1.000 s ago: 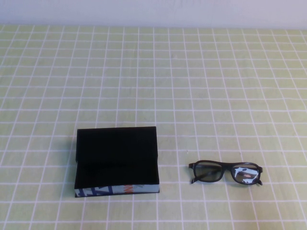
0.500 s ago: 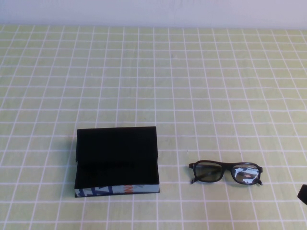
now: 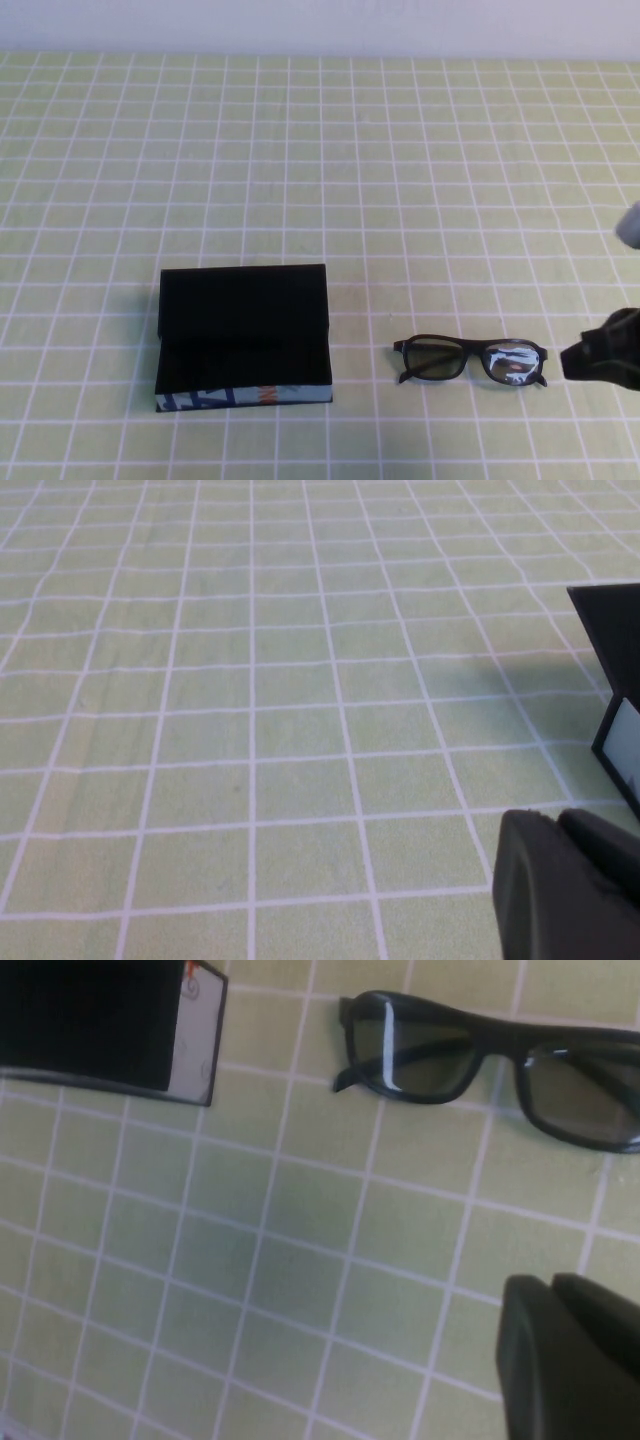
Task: Return glasses to glasses case
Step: Pick up the glasses from the table
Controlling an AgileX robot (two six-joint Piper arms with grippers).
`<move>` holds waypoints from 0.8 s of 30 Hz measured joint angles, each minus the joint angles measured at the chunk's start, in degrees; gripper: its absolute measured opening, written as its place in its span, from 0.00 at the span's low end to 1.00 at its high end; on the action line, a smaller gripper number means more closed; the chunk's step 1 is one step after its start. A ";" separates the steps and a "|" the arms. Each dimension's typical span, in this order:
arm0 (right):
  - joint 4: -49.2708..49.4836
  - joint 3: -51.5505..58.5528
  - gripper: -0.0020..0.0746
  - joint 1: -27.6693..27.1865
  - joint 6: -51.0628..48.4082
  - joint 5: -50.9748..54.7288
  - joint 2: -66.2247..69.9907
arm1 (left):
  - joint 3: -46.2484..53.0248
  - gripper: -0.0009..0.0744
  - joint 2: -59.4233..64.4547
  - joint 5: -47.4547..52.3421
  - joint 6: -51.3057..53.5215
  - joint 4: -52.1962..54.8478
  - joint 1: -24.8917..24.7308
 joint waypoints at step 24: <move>-21.22 -26.98 0.02 21.04 -27.32 9.37 30.17 | 0.00 0.01 0.00 0.00 0.00 0.00 0.00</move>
